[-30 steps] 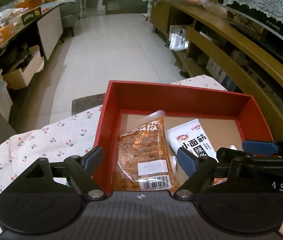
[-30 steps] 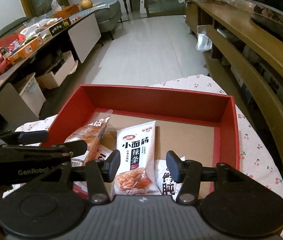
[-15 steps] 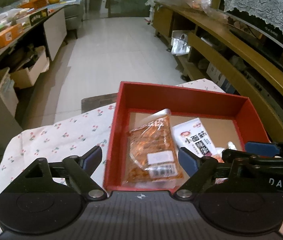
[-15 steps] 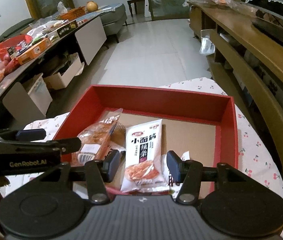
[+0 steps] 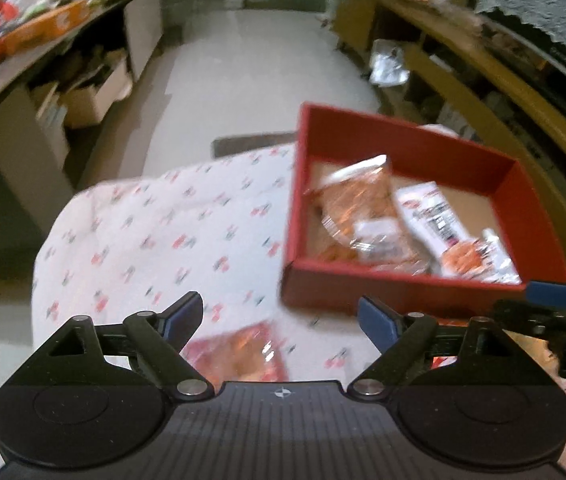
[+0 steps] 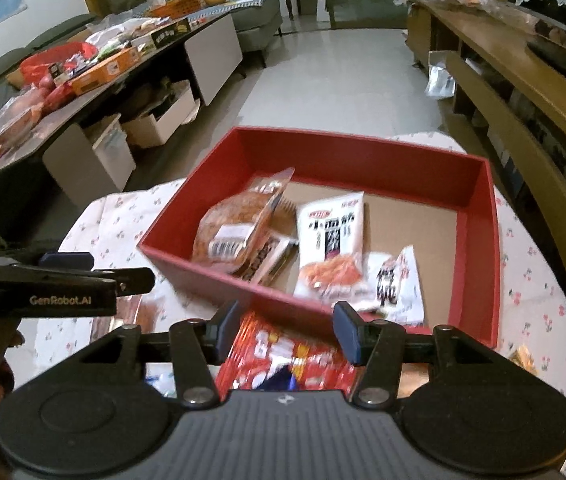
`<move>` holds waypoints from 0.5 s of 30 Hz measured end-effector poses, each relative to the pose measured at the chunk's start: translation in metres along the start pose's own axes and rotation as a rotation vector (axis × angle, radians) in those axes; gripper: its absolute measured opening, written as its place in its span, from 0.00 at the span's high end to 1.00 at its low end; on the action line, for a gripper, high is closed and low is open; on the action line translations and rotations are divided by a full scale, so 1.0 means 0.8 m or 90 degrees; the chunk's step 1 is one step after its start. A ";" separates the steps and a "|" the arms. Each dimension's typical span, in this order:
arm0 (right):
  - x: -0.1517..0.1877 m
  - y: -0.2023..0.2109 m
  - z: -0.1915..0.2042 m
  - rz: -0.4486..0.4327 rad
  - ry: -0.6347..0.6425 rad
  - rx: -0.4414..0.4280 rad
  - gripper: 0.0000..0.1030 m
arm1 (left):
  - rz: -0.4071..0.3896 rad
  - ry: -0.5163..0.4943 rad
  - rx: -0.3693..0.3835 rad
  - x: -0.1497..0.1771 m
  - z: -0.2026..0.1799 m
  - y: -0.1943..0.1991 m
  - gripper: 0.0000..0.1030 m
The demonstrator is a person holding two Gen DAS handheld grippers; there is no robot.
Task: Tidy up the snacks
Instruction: 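Withdraw both tools from the tray back toward the remaining snacks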
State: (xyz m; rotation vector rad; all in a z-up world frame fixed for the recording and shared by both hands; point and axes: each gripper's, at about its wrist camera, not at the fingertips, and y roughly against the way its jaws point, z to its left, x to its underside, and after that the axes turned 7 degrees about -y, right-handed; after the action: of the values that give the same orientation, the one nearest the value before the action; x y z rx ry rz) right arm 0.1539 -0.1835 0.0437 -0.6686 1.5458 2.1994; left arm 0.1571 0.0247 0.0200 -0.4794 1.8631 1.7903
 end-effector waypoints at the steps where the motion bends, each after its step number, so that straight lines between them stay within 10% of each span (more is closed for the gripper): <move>1: 0.003 0.001 0.002 0.004 -0.002 -0.004 0.38 | 0.007 0.009 0.001 0.003 0.004 -0.002 0.14; 15: 0.023 0.010 0.013 0.024 0.012 -0.024 0.37 | 0.086 0.056 -0.017 0.028 0.019 -0.038 0.13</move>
State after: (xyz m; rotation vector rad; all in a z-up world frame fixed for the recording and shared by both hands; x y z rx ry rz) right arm 0.1324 -0.1762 0.0423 -0.6784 1.5415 2.2603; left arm 0.1579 0.0395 -0.0179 -0.4576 1.9756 1.9121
